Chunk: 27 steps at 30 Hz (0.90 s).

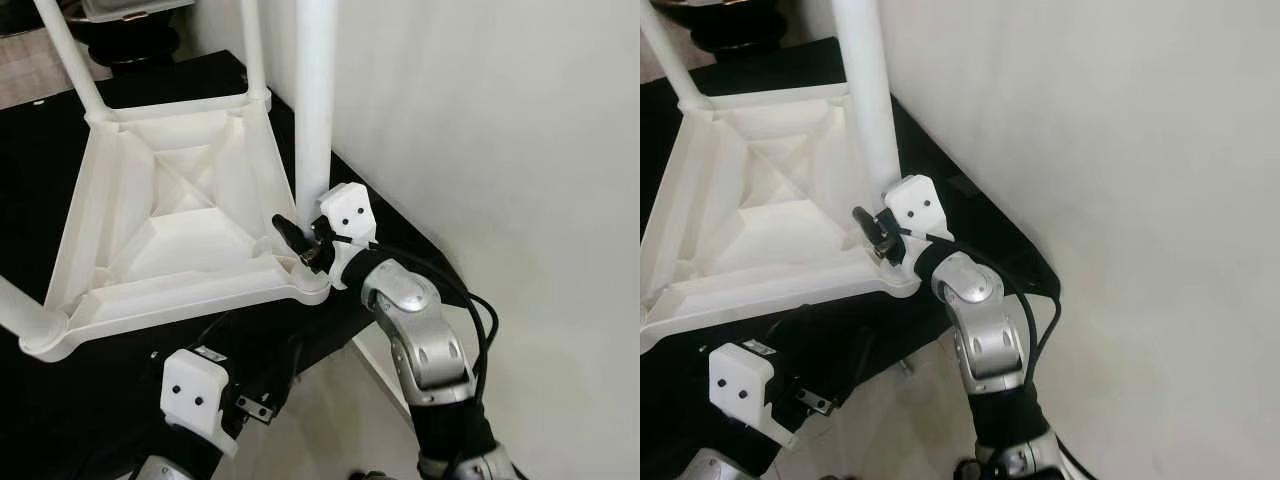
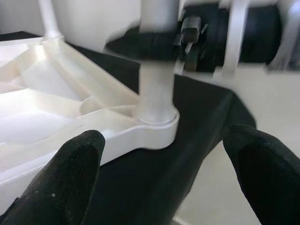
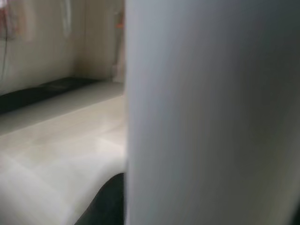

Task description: Building children table

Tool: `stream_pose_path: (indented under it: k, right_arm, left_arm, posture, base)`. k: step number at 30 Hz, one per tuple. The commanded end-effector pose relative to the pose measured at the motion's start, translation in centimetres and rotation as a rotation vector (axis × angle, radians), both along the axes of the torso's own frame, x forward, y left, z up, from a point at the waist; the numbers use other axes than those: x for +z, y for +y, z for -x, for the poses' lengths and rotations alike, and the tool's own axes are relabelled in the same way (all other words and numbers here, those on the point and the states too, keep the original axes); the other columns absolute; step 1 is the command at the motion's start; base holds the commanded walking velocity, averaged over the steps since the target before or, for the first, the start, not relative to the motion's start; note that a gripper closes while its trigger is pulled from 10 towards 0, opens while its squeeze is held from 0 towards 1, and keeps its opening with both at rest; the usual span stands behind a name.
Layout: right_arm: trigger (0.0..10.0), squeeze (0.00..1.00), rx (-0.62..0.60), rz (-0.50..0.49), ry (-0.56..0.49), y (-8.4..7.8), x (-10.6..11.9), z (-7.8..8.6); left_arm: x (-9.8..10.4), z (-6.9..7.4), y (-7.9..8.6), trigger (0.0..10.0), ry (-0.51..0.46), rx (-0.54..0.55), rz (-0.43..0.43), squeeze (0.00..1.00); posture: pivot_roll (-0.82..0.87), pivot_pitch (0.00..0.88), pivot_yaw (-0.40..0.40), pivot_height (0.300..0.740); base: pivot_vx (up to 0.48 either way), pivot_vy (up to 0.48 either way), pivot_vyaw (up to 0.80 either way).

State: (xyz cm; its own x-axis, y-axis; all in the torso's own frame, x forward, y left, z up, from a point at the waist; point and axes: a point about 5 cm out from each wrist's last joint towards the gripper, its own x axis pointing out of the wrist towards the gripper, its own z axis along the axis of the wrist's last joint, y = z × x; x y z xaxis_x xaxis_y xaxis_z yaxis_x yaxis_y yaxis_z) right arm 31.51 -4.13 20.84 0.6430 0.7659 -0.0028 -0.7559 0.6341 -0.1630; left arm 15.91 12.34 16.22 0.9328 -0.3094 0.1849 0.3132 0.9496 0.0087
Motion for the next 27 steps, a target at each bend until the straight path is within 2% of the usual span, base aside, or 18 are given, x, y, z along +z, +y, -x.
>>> stream_pose_path:
  k: [1, 3, 4, 5, 7, 8, 9, 13, 18, 19, 20, 21, 22, 27]
  right_arm:
    - [10.0, 1.0, 0.195, 0.005, 0.054, 1.2, -0.5, 0.8]
    - [10.0, 1.0, 0.324, 0.026, 0.05, 0.8, 0.2, 0.5]
    - [10.0, 1.0, 0.324, 0.026, 0.05, 0.8, 0.2, 0.5]
    - [10.0, 1.0, 0.442, 0.075, 0.007, 0.0, 1.1, -0.2]
    - [10.0, 1.0, 0.477, 0.091, -0.007, -0.3, 1.3, -0.4]
    - [10.0, 0.0, 0.514, 0.123, -0.031, -0.7, 1.6, -0.8]
    - [10.0, 0.0, 0.514, 0.123, -0.031, -0.7, 1.6, -0.8]
    - [10.0, 0.0, 0.655, 0.196, -0.026, -1.7, 2.6, -2.3]
    - [10.0, 0.0, 0.739, 0.206, -0.01, -1.6, 3.9, -3.2]
    - [8.5, 0.0, 0.749, 0.199, -0.004, -1.5, 4.1, -3.4]
    - [8.5, 0.0, 0.749, 0.199, -0.004, -1.5, 4.1, -3.4]
    - [3.9, 0.0, 0.768, 0.198, -0.005, -1.4, 4.4, -3.5]
    - [0.0, 0.0, 0.799, 0.198, -0.001, -1.5, 4.6, -3.5]
    - [0.0, 0.0, 0.85, 0.208, 0.008, -1.8, 4.7, -3.8]
  left_arm:
    - [-0.4, 0.0, 0.1, 10.0, 0.016, 0.014, -0.001, 0.0]
    - [-0.4, 0.1, -0.1, 10.0, 0.02, 0.004, 0.001, 0.0]
    - [-0.4, 0.1, -0.1, 10.0, 0.02, 0.004, 0.001, 0.0]
    - [-0.4, 0.2, -0.2, 10.0, 0.025, -0.006, 0.007, 0.0]
    - [-0.4, 0.2, -0.2, 10.0, 0.026, -0.009, 0.009, 0.0]
    - [-0.4, 0.4, -0.3, 10.0, 0.03, -0.015, 0.012, 0.0]
    - [-0.4, 0.4, -0.3, 10.0, 0.03, -0.015, 0.012, 0.0]
    - [-0.4, 1.1, -0.9, 10.0, 0.056, -0.096, 0.049, 0.0]
    - [-0.3, 2.1, -1.1, 10.0, 0.077, -0.136, 0.065, 0.0]
    - [-0.2, 2.2, -1.1, 10.0, 0.078, -0.137, 0.064, 0.0]
    - [-0.2, 2.2, -1.1, 10.0, 0.078, -0.137, 0.064, 0.0]
    - [-0.2, 2.3, -1.1, 10.0, 0.08, -0.136, 0.061, 0.0]
    - [-0.1, 2.5, -1.1, 10.0, 0.08, -0.127, 0.051, 0.0]
    - [0.1, 2.9, -1.0, 10.0, 0.082, -0.11, 0.037, 0.0]
  posture:
    - [0.1, 0.182, -0.061, 0.74]
    - [0.1, 0.184, -0.06, 0.74]
    - [0.1, 0.184, -0.06, 0.74]
    - [0.11, 0.189, -0.06, 0.74]
    - [0.11, 0.191, -0.058, 0.74]
    - [0.12, 0.196, -0.057, 0.74]
    - [0.12, 0.196, -0.057, 0.74]
    - [0.14, 0.215, -0.05, 0.74]
    - [0.15, 0.241, -0.032, 0.74]
    - [0.16, 0.243, -0.03, 0.74]
    - [0.16, 0.243, -0.03, 0.74]
    - [0.16, 0.253, -0.028, 0.74]
    - [0.17, 0.261, -0.026, 0.74]
    - [0.17, 0.277, -0.024, 0.74]
  base:
    - [0.0, 0.0, 0.0]
    - [0.0, 0.0, 0.0]
    - [0.0, 0.0, 0.0]
    - [0.0, 0.0, 0.0]
    - [0.0, 0.0, 0.0]
    - [0.0, 0.0, 0.0]
    - [0.0, 0.0, 0.0]
    - [0.0, 0.0, 0.0]
    - [0.0, 0.0, 0.0]
    - [0.0, 0.0, 0.0]
    - [0.0, 0.0, 0.0]
    - [0.0, 0.0, 0.0]
    - [0.0, 0.0, 0.0]
    - [0.0, 0.0, 0.0]
